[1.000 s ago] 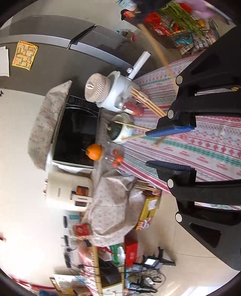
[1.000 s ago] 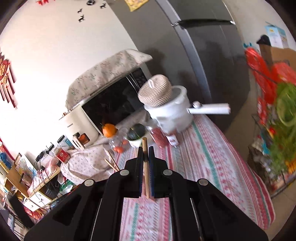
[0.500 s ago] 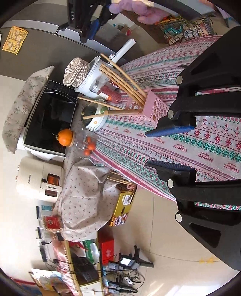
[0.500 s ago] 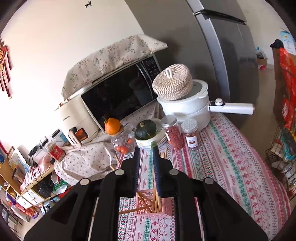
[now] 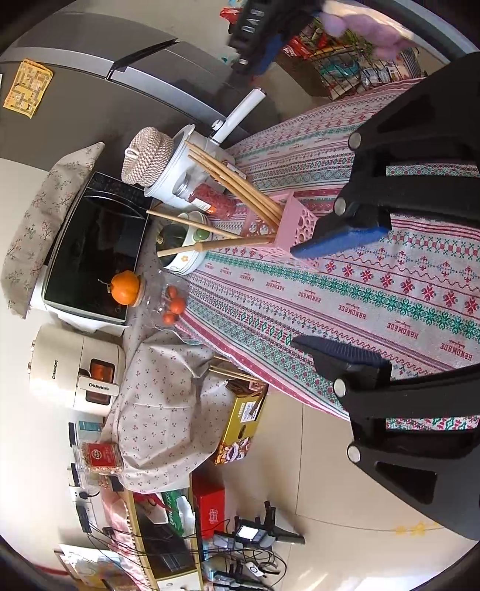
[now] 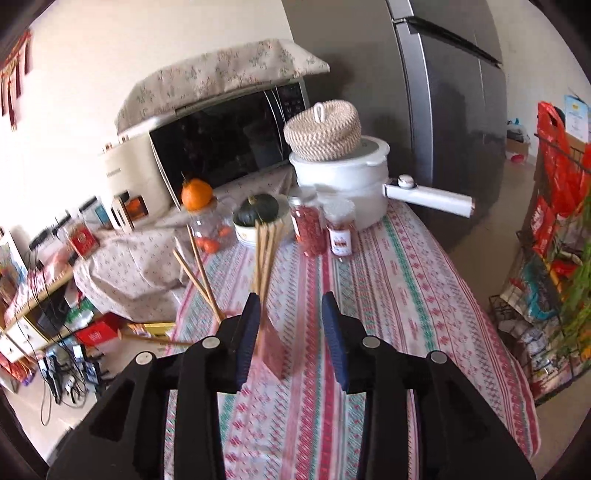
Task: Organize utensils
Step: 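Move both open tools back toward the black chopsticks on the cloth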
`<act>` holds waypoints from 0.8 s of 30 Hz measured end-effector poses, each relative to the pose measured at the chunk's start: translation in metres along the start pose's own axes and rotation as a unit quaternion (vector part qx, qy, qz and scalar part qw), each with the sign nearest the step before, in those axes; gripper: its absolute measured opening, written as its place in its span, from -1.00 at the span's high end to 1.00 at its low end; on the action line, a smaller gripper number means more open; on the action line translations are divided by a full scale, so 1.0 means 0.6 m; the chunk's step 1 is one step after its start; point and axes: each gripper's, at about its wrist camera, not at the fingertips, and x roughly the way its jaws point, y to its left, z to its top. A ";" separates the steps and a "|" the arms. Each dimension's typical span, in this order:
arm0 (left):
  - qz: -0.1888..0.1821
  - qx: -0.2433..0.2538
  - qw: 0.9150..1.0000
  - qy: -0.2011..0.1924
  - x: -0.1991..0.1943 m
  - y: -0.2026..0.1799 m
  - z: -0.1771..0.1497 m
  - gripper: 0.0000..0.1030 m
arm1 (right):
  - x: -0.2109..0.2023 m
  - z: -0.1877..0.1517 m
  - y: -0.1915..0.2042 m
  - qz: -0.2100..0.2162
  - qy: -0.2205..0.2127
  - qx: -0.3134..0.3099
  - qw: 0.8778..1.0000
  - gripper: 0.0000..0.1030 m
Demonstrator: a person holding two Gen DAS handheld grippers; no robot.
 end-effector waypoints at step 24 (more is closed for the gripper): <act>0.003 0.085 0.995 0.054 0.061 -0.093 -0.067 -0.86 | 0.047 -0.155 -0.140 -0.073 0.085 -0.012 0.994 -0.87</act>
